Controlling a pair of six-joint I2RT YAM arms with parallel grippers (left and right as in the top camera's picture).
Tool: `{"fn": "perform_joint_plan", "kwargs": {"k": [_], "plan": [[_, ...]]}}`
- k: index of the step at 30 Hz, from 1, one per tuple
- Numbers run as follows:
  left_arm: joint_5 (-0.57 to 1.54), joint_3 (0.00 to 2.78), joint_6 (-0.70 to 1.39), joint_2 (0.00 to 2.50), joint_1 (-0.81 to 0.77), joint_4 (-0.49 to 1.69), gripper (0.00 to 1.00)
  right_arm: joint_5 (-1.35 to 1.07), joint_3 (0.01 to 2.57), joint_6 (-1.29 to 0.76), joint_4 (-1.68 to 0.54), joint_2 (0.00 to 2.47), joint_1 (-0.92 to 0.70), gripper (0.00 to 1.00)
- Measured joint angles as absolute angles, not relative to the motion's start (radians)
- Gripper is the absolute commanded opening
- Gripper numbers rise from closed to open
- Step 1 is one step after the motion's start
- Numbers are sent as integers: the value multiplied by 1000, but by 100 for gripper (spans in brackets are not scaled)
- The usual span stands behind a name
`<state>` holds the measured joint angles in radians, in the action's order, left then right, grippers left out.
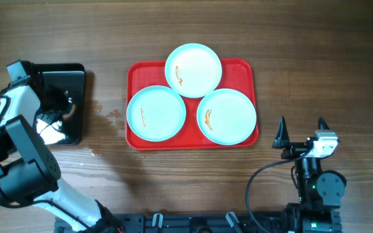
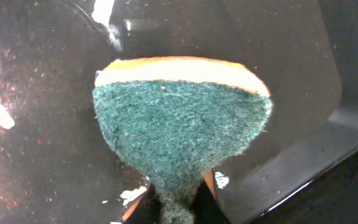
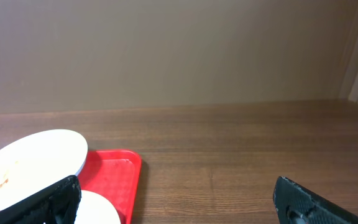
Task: Clean dirty plates on tray and stack at the side
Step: 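Rub the held sponge around in the water of the black tray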
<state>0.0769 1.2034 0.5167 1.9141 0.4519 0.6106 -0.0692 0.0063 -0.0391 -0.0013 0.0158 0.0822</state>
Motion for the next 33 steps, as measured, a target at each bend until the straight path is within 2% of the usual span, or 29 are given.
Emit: {"fn": "perform_joint_plan", "kwargs": {"k": [14,16,17,21,27,30,33], "plan": [[77,1211,517,1908,452,624,4,-69,6,-39,-1,16,82,100],[78,1211,517,1900,452,620,52,-69,6,-39,-1,16,82,100],[77,1211,513,1896,452,620,83,-69,6,-39,-1,16,82,100],[77,1211,514,1890,452,612,100,-69,6,-39,-1,16,82,100],[42,1211,517,1890,452,584,98,-69,6,-39,-1,16,82,100],[23,1211,516,1890,452,553,88,-69,6,-39,-1,16,82,100],[13,1211,510,1890,452,525,85,-69,6,-39,-1,16,82,100]]}}
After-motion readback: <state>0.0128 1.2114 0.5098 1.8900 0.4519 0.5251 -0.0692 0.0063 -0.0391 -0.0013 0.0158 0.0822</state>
